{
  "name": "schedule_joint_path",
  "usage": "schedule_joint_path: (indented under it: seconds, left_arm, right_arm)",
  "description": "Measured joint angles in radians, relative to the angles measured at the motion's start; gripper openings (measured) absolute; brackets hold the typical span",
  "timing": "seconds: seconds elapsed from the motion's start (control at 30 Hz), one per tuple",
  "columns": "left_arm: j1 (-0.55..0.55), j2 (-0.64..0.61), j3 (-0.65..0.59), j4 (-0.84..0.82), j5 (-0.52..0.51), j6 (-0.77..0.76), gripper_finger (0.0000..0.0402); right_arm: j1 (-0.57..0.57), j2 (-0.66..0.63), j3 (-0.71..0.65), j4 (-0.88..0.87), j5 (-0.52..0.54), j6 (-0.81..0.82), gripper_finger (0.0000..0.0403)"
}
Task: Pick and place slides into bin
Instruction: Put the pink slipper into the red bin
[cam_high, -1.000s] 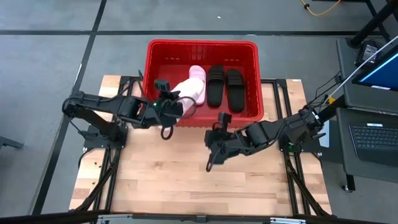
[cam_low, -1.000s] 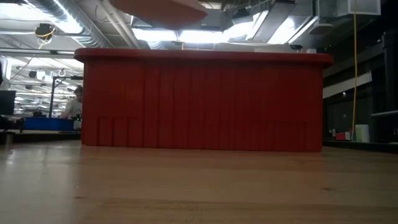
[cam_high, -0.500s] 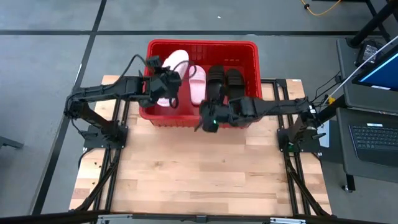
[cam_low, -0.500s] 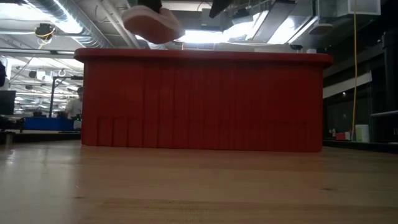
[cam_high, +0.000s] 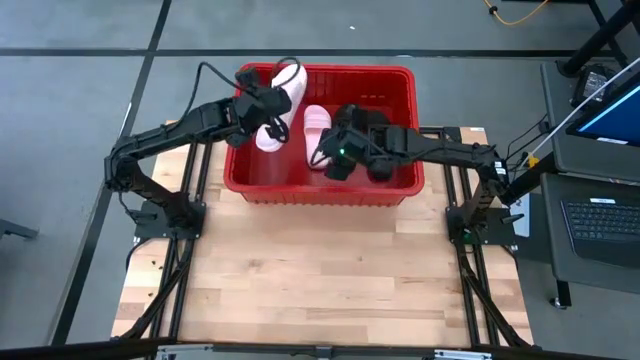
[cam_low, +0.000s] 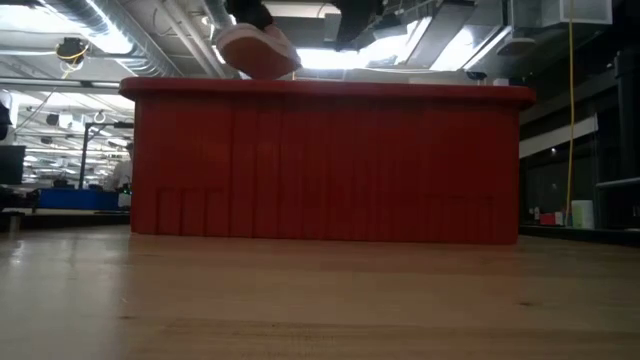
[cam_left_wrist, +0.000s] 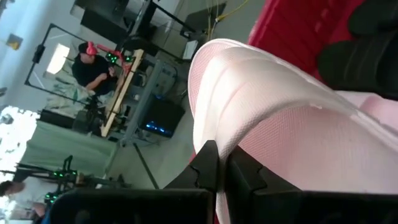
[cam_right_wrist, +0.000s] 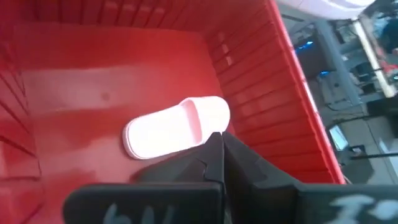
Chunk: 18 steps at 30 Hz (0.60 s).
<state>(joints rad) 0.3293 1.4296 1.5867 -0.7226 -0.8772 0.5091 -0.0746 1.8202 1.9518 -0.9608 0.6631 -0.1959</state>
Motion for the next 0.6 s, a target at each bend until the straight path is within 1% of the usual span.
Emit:
schedule_joint_path:
  seconds: [0.13,0.2,0.27,0.37,0.43,0.47,0.53,0.6]
  left_arm:
    - [0.056,0.002,-0.005,0.052,0.029,-0.006,0.0004]
    - [0.083,0.002,-0.028,0.111,0.031,-0.017,0.0004]
    - [0.108,0.002,-0.053,0.147,0.038,-0.005,0.0004]
    - [0.134,0.002,-0.106,0.238,0.047,0.041,0.0004]
    - [0.147,0.002,-0.146,0.292,0.095,0.061,0.0004]
    - [0.152,0.002,-0.165,0.314,0.125,0.068,0.0004]
    - [0.165,0.002,-0.194,0.347,0.180,0.079,0.0004]
    - [0.175,0.002,-0.220,0.381,0.197,0.077,0.0004]
  right_arm:
    - [-0.057,0.000,0.000,0.002,-0.073,-0.073,0.0002]
    - [-0.092,0.000,0.000,0.004,-0.098,-0.104,0.0002]
    - [-0.133,0.000,0.000,0.014,-0.148,-0.133,0.0002]
    - [-0.195,-0.001,0.000,0.052,-0.306,-0.165,0.0002]
    - [-0.234,-0.001,0.000,0.083,-0.415,-0.192,0.0001]
    - [-0.252,-0.001,0.000,0.096,-0.448,-0.203,0.0001]
    - [-0.284,-0.001,0.000,0.117,-0.471,-0.207,0.0001]
    - [-0.313,-0.002,0.000,0.118,-0.471,-0.207,0.0001]
